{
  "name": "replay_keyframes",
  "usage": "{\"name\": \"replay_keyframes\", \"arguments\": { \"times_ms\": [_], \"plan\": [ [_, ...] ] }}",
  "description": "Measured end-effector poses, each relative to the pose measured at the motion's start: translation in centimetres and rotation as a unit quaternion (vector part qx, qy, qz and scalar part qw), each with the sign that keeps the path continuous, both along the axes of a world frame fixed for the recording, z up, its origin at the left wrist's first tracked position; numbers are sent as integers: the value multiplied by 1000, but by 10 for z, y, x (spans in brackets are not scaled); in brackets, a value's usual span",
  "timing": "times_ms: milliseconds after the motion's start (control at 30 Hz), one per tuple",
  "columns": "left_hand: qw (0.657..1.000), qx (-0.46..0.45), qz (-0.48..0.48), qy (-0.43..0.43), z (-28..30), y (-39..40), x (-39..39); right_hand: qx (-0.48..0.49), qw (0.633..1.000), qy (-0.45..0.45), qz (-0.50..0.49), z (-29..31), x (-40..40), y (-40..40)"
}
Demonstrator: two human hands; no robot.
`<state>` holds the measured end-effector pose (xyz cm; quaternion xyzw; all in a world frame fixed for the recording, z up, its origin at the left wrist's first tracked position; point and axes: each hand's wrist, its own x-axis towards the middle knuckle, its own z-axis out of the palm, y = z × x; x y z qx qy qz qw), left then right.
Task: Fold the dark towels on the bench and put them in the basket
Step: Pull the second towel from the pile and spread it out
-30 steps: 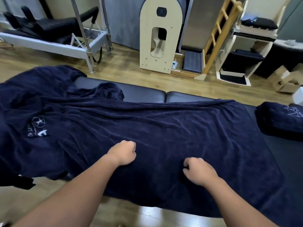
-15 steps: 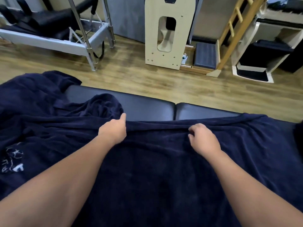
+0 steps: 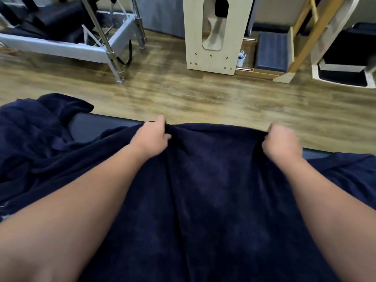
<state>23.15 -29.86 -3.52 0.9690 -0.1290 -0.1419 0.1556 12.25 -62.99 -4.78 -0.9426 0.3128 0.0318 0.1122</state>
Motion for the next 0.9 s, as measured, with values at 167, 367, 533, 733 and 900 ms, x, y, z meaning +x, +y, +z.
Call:
{"name": "replay_keyframes", "arguments": {
  "times_ms": [167, 367, 533, 733, 900],
  "plan": [
    [980, 120, -95, 124, -33, -7, -23, 100, 994, -47, 22, -20, 3, 11],
    [982, 89, -161, -41, -47, 28, -84, 9, 978, 12, 209, -37, -39, 87],
    [982, 56, -137, -119, -42, 86, -106, 17, 973, 110, 203, -33, -50, 156],
    [981, 145, 5, -131, -17, 202, -96, 46, 947, 101, 301, -7, -38, 254],
    [969, 206, 134, -33, -5, 302, -76, 45, 940, 53, 334, 11, -12, 350]
  ]
}}
